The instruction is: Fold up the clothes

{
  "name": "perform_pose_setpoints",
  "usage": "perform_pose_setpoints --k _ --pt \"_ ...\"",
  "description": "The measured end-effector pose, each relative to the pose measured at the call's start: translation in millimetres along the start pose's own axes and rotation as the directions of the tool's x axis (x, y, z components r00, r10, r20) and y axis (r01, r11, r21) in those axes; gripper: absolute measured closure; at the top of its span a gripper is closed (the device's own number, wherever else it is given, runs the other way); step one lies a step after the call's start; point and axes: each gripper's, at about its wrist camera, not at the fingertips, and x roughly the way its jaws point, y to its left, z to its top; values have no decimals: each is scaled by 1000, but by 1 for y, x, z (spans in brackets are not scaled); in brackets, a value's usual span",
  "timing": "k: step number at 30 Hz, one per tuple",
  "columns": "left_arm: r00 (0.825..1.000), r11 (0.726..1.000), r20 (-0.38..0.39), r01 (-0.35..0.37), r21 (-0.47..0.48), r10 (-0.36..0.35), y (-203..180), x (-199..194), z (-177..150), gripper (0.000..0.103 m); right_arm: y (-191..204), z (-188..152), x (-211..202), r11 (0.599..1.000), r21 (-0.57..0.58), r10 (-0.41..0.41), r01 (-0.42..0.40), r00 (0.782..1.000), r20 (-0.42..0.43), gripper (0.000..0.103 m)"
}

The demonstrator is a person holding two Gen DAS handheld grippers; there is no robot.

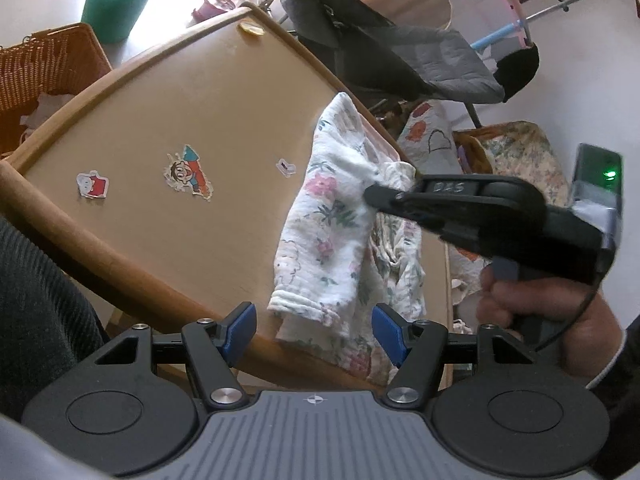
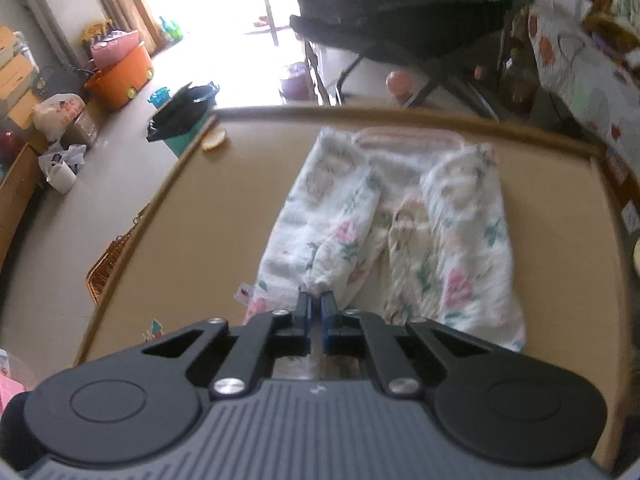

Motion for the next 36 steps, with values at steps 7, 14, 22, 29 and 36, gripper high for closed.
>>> perform_pose_setpoints --k 7,14,22,29,36 --pt "1000 1000 -19 1 17 -1 -3 6 -1 37 -6 2 -9 997 -43 -68 68 998 -10 98" --pt "999 1000 -33 3 26 -2 -3 9 0 37 -15 -11 10 993 10 -118 119 992 -53 98" --pt "999 999 -47 -7 35 9 -2 12 1 37 -20 -18 27 992 28 -124 126 990 -72 98" --pt "999 999 -46 -17 40 19 -3 13 1 37 -37 -14 8 992 119 -28 37 997 -71 83" --pt "999 999 -31 -28 44 29 -8 12 0 37 -43 -30 -43 1000 -17 -21 21 1000 1 66"
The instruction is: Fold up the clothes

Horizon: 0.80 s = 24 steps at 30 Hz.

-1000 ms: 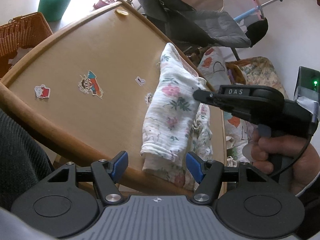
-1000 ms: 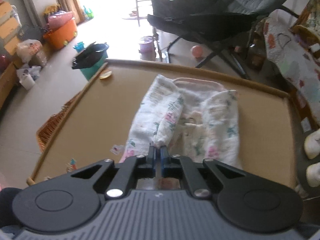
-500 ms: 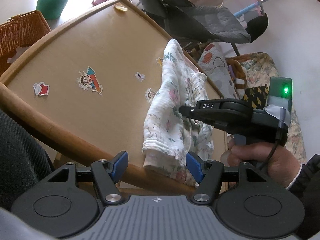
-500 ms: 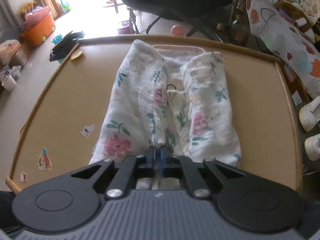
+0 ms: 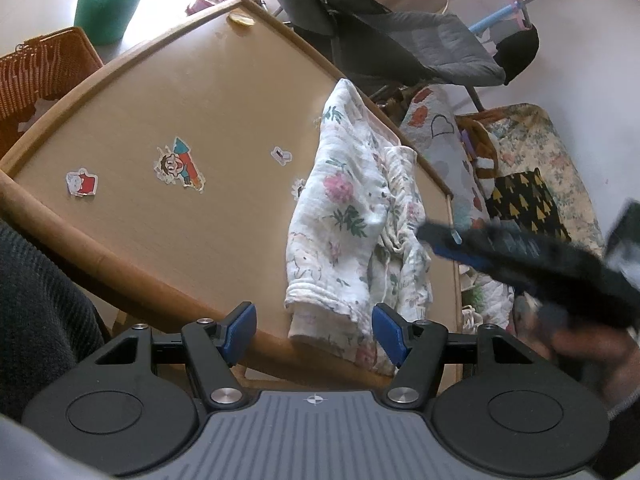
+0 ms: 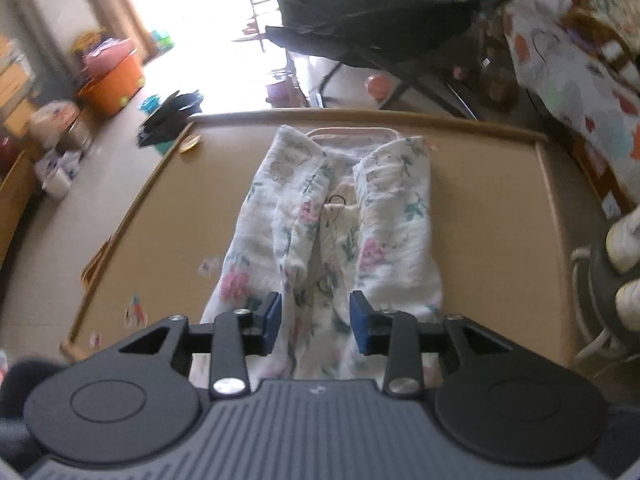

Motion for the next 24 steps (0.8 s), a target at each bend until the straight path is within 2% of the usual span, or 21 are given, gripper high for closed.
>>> perform_pose_setpoints --k 4,8,11,15,19,24 --pt "1000 1000 7 -18 4 18 -3 -1 -1 37 4 -26 -25 983 -164 -74 83 996 57 66" --pt "999 999 26 -32 21 32 -7 -4 -2 37 -9 -51 -28 966 -231 -102 113 993 57 66" --pt "998 999 57 -31 25 30 -9 -11 -3 37 -28 -66 -30 968 -213 -122 132 991 59 66" --pt "996 998 84 -39 49 35 -20 -20 -2 37 -55 -84 -35 983 -143 -108 118 991 79 66" --pt "995 984 63 -82 161 73 -51 -20 10 37 -69 -84 -36 994 -74 -80 86 993 83 66" --pt "998 977 46 -42 208 33 -99 -4 43 37 -81 -89 -32 997 -38 -62 64 996 60 66"
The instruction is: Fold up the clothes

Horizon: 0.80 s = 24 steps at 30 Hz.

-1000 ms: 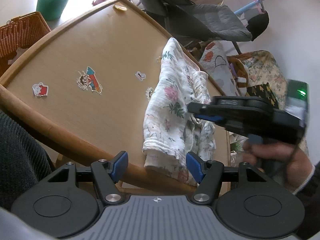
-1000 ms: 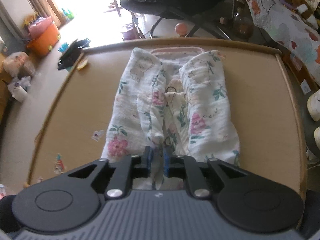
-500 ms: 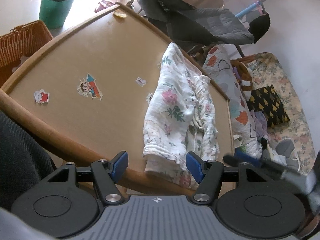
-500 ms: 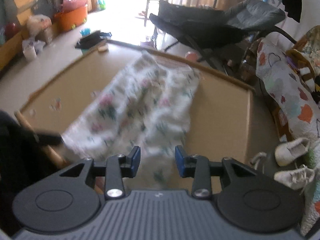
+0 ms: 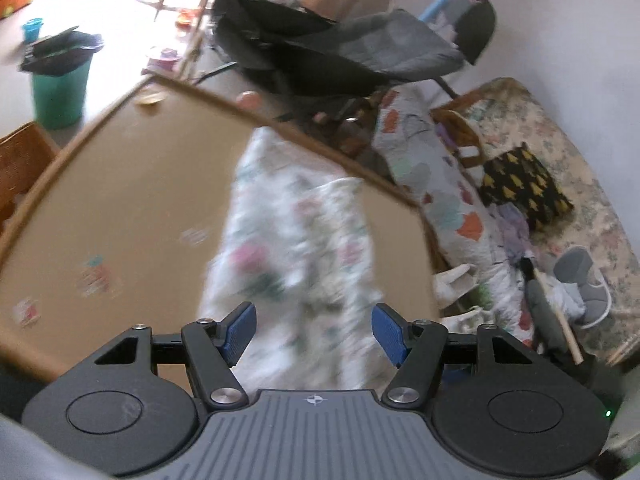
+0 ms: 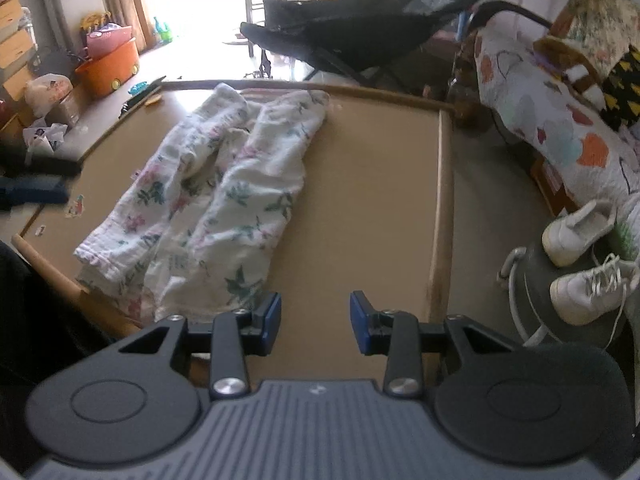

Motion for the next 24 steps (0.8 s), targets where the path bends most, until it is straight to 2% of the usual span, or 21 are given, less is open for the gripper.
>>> perform_pose_setpoints --k 3,11,19,20,21,24 --pt "1000 1000 -25 7 -11 -7 -21 21 22 37 -10 -1 -1 999 48 24 -25 1000 13 66" --pt "991 992 -101 -80 97 90 -59 80 43 40 -37 -5 0 982 186 40 -42 999 16 66" --pt "982 994 -162 -89 64 98 -50 109 43 42 -39 -5 3 977 206 62 -62 998 9 66" --pt "981 994 -168 -89 64 99 -49 113 42 46 -39 -5 3 976 208 63 -63 998 7 66" --pt "980 994 -174 -89 64 99 -48 117 41 56 -39 -5 3 976 209 64 -64 998 5 66" --pt "976 993 -192 -89 73 102 -46 129 37 63 -39 -5 5 976 208 66 -64 998 -1 66"
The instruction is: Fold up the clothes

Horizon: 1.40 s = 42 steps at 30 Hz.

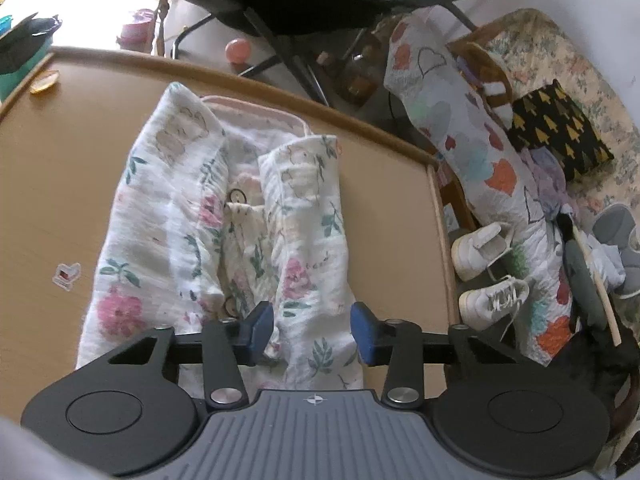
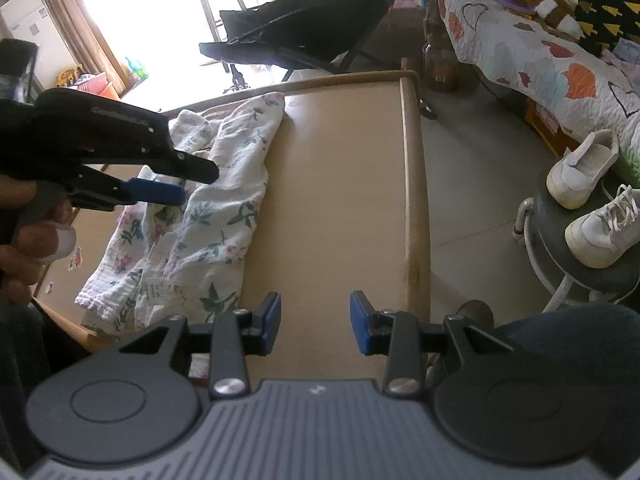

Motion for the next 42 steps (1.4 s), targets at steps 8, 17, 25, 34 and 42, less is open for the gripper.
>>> perform_pose_setpoints --k 8,17,25,34,42 --pt "999 993 7 -45 113 45 -9 11 0 99 1 0 2 1000 -5 -7 7 1000 -12 66" --pt "988 957 41 -151 248 146 -24 -18 20 99 3 -1 3 1000 -14 -6 6 1000 -16 66" --pt "973 922 27 -227 314 231 -16 -33 38 99 8 -2 -1 999 -37 11 -10 1000 7 66" --pt "967 907 8 -242 345 254 -5 -17 40 99 12 -2 0 998 -54 38 -38 999 -1 66" --pt "974 917 8 -215 336 226 3 -5 32 98 24 -2 -22 981 -90 176 -170 982 71 66"
